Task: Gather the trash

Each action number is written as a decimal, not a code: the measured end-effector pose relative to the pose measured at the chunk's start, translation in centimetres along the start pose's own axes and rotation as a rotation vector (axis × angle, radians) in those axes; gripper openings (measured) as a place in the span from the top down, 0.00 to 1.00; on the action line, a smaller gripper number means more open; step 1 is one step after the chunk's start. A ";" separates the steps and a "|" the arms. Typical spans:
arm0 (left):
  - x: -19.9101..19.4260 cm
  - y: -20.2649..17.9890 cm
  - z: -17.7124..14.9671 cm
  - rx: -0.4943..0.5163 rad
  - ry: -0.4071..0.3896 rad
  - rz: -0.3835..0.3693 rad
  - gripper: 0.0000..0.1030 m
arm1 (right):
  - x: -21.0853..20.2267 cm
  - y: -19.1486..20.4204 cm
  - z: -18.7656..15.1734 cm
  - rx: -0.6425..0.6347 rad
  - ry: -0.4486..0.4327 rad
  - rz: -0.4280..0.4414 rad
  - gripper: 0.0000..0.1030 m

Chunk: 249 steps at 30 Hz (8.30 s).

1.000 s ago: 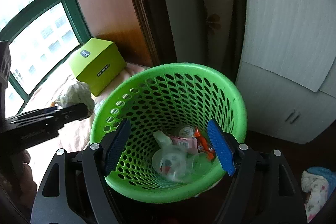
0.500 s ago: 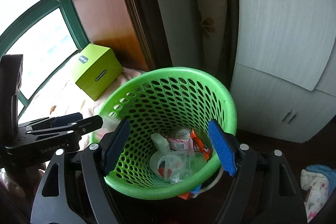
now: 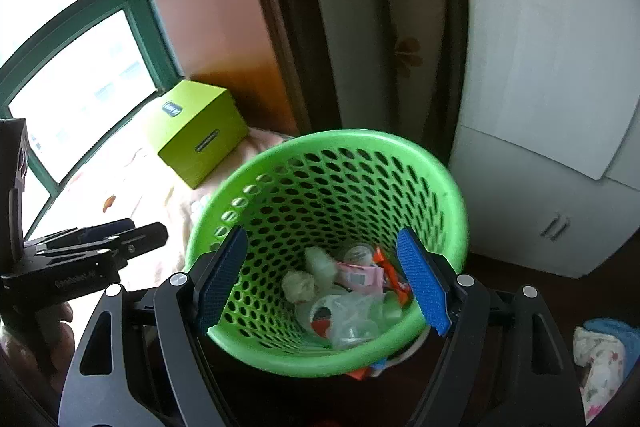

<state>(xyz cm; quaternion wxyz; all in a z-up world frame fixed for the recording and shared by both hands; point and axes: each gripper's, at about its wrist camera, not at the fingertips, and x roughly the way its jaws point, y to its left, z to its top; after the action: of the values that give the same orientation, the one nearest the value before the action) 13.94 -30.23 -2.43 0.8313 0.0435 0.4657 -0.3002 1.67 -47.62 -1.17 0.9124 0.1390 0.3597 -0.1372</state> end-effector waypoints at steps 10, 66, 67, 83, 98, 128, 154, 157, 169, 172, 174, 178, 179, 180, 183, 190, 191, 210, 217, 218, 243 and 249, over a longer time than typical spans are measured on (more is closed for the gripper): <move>-2.3 6.4 -1.1 -0.092 -0.029 0.098 0.39 | 1.2 4.6 0.2 -0.074 0.022 0.074 0.25; 5.4 30.8 3.8 -0.349 0.056 0.194 0.93 | 13.6 22.5 0.6 -0.319 0.208 0.292 0.25; 5.2 30.8 3.9 -0.345 0.054 0.193 0.95 | 13.9 22.7 0.7 -0.315 0.214 0.300 0.25; 5.1 31.0 3.9 -0.317 0.054 0.196 0.60 | 15.1 23.6 0.1 -0.299 0.248 0.329 0.25; 5.6 31.0 3.3 -0.323 0.052 0.174 0.71 | 15.9 24.2 0.0 -0.305 0.263 0.340 0.25; -2.4 34.9 -0.4 -0.415 -0.058 0.208 0.72 | 24.3 33.0 1.4 -0.180 0.399 0.248 0.38; -7.9 24.1 -3.3 -0.331 -0.131 0.125 0.72 | 9.5 22.7 0.7 -0.195 0.190 0.318 0.52; -8.1 21.9 -3.5 -0.312 -0.135 0.090 0.72 | 7.9 21.1 0.5 -0.188 0.170 0.310 0.52; -6.3 13.4 -2.6 -0.220 -0.109 -0.025 0.72 | 3.1 12.4 0.1 -0.145 0.098 0.183 0.52; -5.9 11.5 -2.2 -0.186 -0.100 -0.044 0.72 | 2.8 10.6 0.1 -0.123 0.093 0.160 0.52; -5.7 10.3 -1.9 -0.165 -0.096 -0.054 0.72 | 2.5 9.4 0.1 -0.111 0.089 0.145 0.52; -5.3 8.0 -1.4 -0.127 -0.091 -0.074 0.72 | 2.0 7.1 0.1 -0.085 0.078 0.104 0.52; -5.1 7.4 -1.2 -0.117 -0.090 -0.079 0.72 | 1.9 6.5 0.2 -0.076 0.077 0.097 0.52; -5.1 6.9 -1.1 -0.110 -0.089 -0.084 0.72 | 1.9 6.1 0.2 -0.071 0.076 0.091 0.52; -4.7 5.2 -0.6 -0.084 -0.087 -0.100 0.72 | 1.7 4.8 0.2 -0.057 0.071 0.063 0.52; -3.7 2.3 0.0 -0.037 -0.072 -0.126 0.72 | 1.3 2.3 0.0 -0.030 0.071 0.013 0.51; -3.5 2.0 0.2 -0.033 -0.069 -0.129 0.72 | 1.3 1.9 -0.1 -0.022 0.071 0.008 0.51; -0.5 -3.3 1.4 0.062 -0.036 -0.150 0.72 | 0.2 -1.6 -0.2 0.048 0.043 -0.039 0.42; 0.8 -4.8 1.5 0.090 -0.011 -0.147 0.70 | -0.6 -2.5 -0.2 0.066 0.026 -0.050 0.37; 1.0 -4.9 1.4 0.090 -0.007 -0.149 0.69 | -0.6 -2.6 -0.3 0.068 0.025 -0.052 0.37; -4.3 0.6 -0.1 0.004 -0.119 0.002 0.21 | -1.3 1.8 -0.9 0.018 0.014 0.016 0.28; -7.0 4.1 -1.0 -0.049 -0.164 0.091 0.12 | -1.2 4.4 -0.8 -0.020 0.008 0.066 0.25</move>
<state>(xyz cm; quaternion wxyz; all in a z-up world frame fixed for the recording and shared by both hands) 12.70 -23.32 1.74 0.8802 0.0194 0.4010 -0.2530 1.88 -43.06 -0.16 0.9163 0.1424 0.3599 -0.1027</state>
